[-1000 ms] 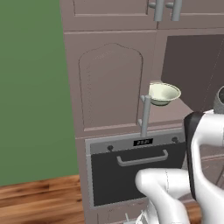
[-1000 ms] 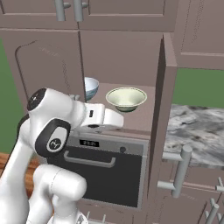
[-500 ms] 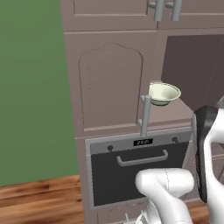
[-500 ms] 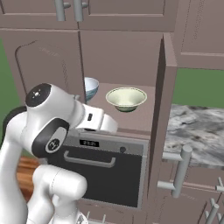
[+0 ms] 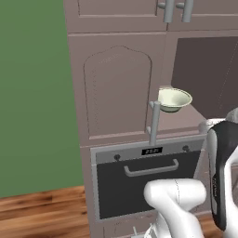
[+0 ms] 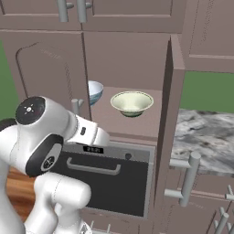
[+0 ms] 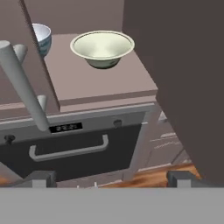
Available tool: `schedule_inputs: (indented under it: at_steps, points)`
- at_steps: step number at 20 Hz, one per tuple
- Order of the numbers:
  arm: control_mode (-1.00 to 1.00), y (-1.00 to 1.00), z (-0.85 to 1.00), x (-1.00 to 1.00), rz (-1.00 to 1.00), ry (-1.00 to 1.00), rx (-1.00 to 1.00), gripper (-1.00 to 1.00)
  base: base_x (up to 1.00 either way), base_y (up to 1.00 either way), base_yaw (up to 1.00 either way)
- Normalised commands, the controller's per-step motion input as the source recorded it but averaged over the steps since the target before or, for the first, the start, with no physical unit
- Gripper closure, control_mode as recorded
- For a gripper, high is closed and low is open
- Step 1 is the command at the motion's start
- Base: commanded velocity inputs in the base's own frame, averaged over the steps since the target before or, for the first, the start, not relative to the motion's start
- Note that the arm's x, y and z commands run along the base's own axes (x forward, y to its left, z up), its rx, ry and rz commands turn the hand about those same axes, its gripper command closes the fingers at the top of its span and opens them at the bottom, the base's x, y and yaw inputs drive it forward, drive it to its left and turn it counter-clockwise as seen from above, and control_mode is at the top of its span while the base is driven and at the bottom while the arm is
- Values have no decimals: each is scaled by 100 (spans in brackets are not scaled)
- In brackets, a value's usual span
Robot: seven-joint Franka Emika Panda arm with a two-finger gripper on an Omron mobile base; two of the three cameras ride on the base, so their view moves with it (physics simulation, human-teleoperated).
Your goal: Move the bowls from the cabinet to the plates on the dining table.
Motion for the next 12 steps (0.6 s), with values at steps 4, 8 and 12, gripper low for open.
schedule_inputs:
  at_steps: [4, 8, 12]
  points:
    - [-100, 43, 0, 0, 1, -4, 8, -100, 0, 0, 0]
    - [-100, 45, 0, 0, 1, -1, 8, -100, 0, 0, 0]
    - [-100, 46, -3, 0, 5, 0, 8, -100, 0, 0, 0]
